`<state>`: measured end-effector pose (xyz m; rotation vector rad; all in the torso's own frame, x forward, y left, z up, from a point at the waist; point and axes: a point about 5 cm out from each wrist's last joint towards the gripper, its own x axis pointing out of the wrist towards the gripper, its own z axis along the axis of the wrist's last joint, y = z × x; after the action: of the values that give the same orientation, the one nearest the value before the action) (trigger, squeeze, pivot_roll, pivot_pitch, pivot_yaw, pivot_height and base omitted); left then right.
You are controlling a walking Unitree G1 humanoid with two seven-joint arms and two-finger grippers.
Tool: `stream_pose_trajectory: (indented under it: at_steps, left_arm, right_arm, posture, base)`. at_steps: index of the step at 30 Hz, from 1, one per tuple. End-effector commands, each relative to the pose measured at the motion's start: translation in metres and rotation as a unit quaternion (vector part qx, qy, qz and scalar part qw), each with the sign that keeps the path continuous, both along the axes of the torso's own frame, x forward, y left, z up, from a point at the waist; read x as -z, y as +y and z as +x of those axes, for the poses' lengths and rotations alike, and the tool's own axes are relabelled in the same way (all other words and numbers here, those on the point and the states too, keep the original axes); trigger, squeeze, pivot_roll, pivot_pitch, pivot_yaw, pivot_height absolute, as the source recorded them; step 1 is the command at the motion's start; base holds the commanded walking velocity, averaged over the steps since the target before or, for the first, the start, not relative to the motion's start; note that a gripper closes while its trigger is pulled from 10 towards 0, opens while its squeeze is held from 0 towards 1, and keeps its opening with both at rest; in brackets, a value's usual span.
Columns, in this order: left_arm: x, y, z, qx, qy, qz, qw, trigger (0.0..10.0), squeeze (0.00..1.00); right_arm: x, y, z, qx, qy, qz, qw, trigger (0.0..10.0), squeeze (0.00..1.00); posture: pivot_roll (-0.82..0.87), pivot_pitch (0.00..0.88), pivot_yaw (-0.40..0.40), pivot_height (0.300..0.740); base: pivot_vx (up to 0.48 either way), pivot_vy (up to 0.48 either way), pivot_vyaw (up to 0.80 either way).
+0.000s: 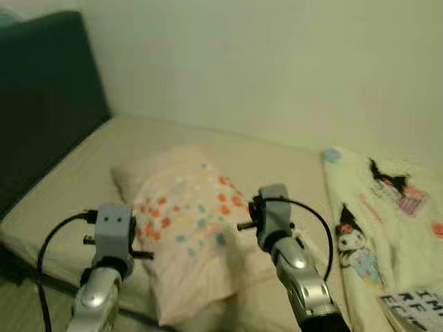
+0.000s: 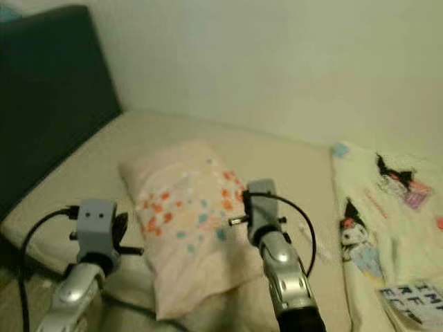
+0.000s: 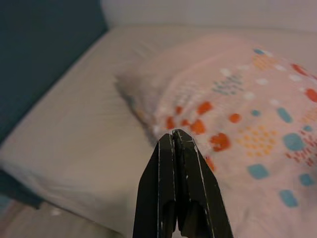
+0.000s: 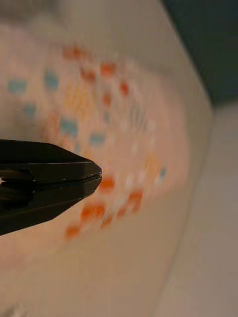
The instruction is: Clean up the room
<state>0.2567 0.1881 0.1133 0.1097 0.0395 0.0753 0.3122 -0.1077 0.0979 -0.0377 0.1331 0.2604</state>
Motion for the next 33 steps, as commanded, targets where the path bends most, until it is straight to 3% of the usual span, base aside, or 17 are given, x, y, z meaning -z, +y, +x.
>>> stream_pose_trajectory:
  at_steps: [1,14,28,33]
  left_arm:
    - [0.005,-0.001,-0.005,0.006,0.015,-0.004,1.0,10.0,0.0]
    - [0.008,-0.006,-0.006,0.027,0.033,-0.012,0.999,10.0,0.0]
    - [0.011,-0.011,-0.006,0.045,0.045,-0.01,0.998,10.0,0.0]
    - [0.011,-0.012,-0.004,0.047,0.044,-0.011,0.998,10.0,0.0]
  right_arm:
    - [0.005,-0.004,-0.003,0.006,0.011,0.003,1.0,10.0,0.0]
    - [0.006,-0.005,-0.006,0.01,0.018,0.01,1.0,10.0,0.0]
    - [0.007,-0.008,-0.009,0.022,0.028,0.033,0.999,10.0,0.0]
    - [0.008,-0.009,-0.009,0.025,0.034,0.033,0.999,10.0,0.0]
  posture:
    - [-0.01,0.071,-0.09,0.74]
    - [-0.01,0.077,-0.085,0.74]
    - [-0.02,0.079,-0.076,0.74]
    - [-0.03,0.071,-0.072,0.74]
  base:
    - [0.0,0.0,0.8]
    - [0.0,0.0,0.8]
    - [0.0,0.0,0.0]
    - [0.0,0.0,-0.7]
